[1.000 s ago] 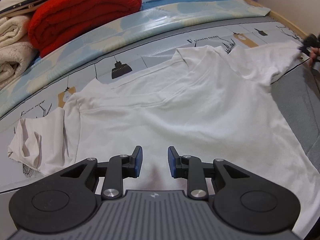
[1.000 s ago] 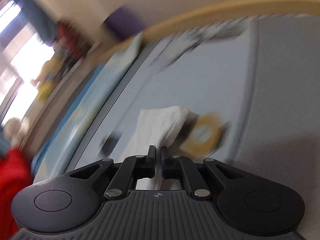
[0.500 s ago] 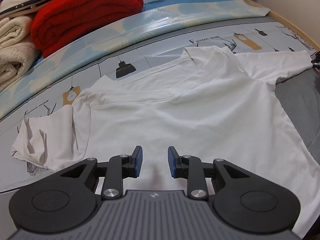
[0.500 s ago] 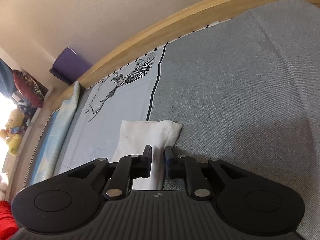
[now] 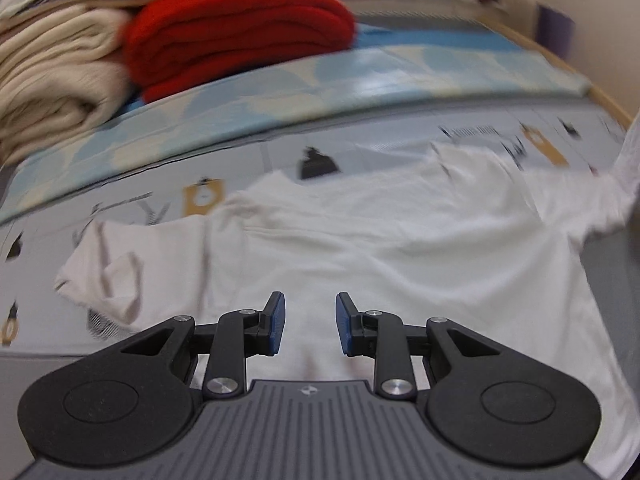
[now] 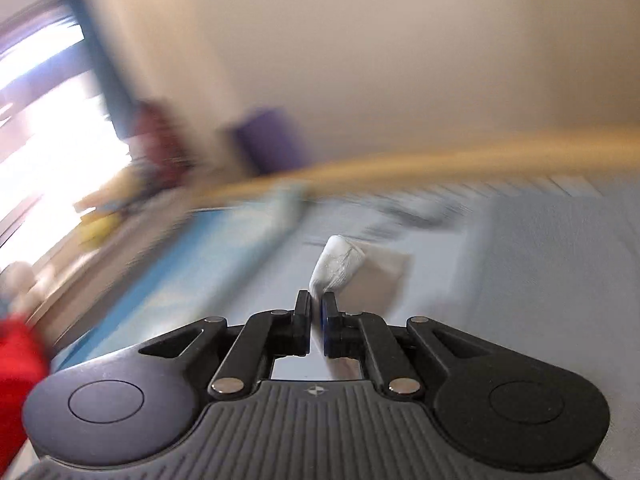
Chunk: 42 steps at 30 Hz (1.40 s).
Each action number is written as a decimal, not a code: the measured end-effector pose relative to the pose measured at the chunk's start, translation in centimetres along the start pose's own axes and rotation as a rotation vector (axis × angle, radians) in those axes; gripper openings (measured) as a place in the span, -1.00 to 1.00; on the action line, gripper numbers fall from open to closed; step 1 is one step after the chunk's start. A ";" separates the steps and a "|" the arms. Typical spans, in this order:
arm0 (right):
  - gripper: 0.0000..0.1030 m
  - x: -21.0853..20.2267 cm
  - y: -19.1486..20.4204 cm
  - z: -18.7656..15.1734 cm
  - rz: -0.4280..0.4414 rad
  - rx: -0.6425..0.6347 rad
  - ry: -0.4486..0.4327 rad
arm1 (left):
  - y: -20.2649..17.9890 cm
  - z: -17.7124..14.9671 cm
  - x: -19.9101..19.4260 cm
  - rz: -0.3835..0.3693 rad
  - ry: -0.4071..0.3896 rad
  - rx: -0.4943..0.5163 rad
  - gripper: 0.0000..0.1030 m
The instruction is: Fold small clothes
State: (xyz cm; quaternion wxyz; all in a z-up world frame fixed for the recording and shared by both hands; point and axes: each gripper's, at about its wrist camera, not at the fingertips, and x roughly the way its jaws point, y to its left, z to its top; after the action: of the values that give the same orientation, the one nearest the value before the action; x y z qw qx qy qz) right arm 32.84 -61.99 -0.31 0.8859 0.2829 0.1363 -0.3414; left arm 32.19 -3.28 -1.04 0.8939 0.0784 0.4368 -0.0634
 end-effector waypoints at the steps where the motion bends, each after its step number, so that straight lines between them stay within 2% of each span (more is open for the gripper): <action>1: -0.90 -1.4 3.4 -0.4 0.080 -0.055 -0.005 | 0.8 0.2 -0.3 0.008 -0.004 -0.029 -0.40; 5: -0.90 -8.8 16.7 -5.1 0.440 -0.248 0.038 | 4.1 0.4 -1.4 0.048 -0.016 -0.114 -0.40; 8: -0.87 -15.1 25.0 -11.9 0.706 -0.407 0.163 | 7.1 0.2 -2.3 0.064 -0.017 -0.180 -0.40; 10: -0.75 -18.5 28.7 -17.8 0.844 -0.488 0.324 | 9.0 0.1 -2.9 0.066 -0.017 -0.219 -0.39; 11: -0.29 -19.7 30.1 -21.2 0.901 -0.536 0.454 | 9.9 0.0 -3.1 0.065 -0.015 -0.239 -0.37; 12: 0.11 -20.3 31.2 -24.6 0.946 -0.585 0.629 | 10.9 -0.1 -3.3 0.066 -0.009 -0.261 -0.36; 13: 0.10 -20.8 31.8 -28.3 0.973 -0.659 0.830 | 11.7 -0.3 -3.5 0.068 -0.003 -0.282 -0.36; 14: -0.04 -21.7 32.0 -31.6 0.960 -0.769 0.964 | 12.4 -0.5 -3.7 0.068 0.004 -0.304 -0.36; 15: -0.11 -23.1 31.8 -34.0 0.928 -0.910 0.998 | 13.1 -0.7 -4.0 0.064 0.008 -0.325 -0.36; 16: -0.12 -24.5 31.3 -35.3 0.912 -1.028 0.976 | 13.6 -0.8 -4.3 0.058 0.010 -0.341 -0.36; 17: -0.11 -25.5 30.6 -35.4 0.912 -1.088 0.949 | 13.9 -0.9 -4.6 0.050 0.007 -0.349 -0.36; 19: -0.11 -26.1 29.0 -33.7 0.947 -1.082 0.940 | 13.8 -1.0 -5.3 0.038 -0.004 -0.340 -0.35; 21: -0.10 -25.8 27.4 -31.1 0.946 -1.100 0.894 | 13.4 -1.0 -5.3 0.032 -0.003 -0.327 -0.34; 24: -0.07 -24.8 25.8 -26.6 0.857 -1.139 0.747 | 12.8 -1.1 -4.3 -0.022 0.016 -0.345 -0.34; 26: -0.07 -22.9 24.5 -23.3 0.740 -1.119 0.633 | 12.1 -1.0 -3.3 -0.076 0.031 -0.352 -0.34; 28: -0.07 -21.1 22.7 -20.4 0.632 -1.011 0.550 | 11.4 -0.7 -2.1 -0.141 0.041 -0.354 -0.34; 30: -0.07 -18.9 20.6 -18.6 0.534 -0.879 0.557 | 10.7 -0.3 -0.2 -0.206 0.069 -0.372 -0.35; 31: -0.07 -18.1 20.1 -18.2 0.488 -0.868 0.574 | 10.4 -0.1 0.9 -0.228 0.081 -0.379 -0.36; 32: -0.07 -17.8 19.7 -17.9 0.458 -0.876 0.545 | 9.8 0.2 2.2 -0.248 0.096 -0.382 -0.36; 34: -0.06 -17.6 19.0 -17.5 0.433 -0.895 0.506 | 9.1 0.7 5.0 -0.267 0.128 -0.389 -0.37; 37: -0.06 -17.0 17.5 -17.0 0.400 -0.876 0.545 | 8.0 1.1 9.3 -0.284 0.176 -0.408 -0.32; 38: -0.06 -16.9 17.1 -16.6 0.389 -0.867 0.556 | 7.5 1.2 10.6 -0.283 0.193 -0.405 -0.25; 39: -0.06 -16.8 16.9 -16.2 0.386 -0.858 0.557 | 6.8 1.1 11.9 -0.275 0.211 -0.393 -0.12; 42: -0.06 -16.6 16.1 -15.9 0.383 -0.855 0.558 | 5.0 0.7 14.5 -0.226 0.243 -0.327 -0.11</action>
State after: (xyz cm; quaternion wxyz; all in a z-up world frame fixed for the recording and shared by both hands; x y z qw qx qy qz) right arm 30.97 -34.01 0.68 0.8985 -0.0031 0.4389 0.0000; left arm 42.45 0.82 -11.69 0.8227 -0.1099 0.5517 -0.0819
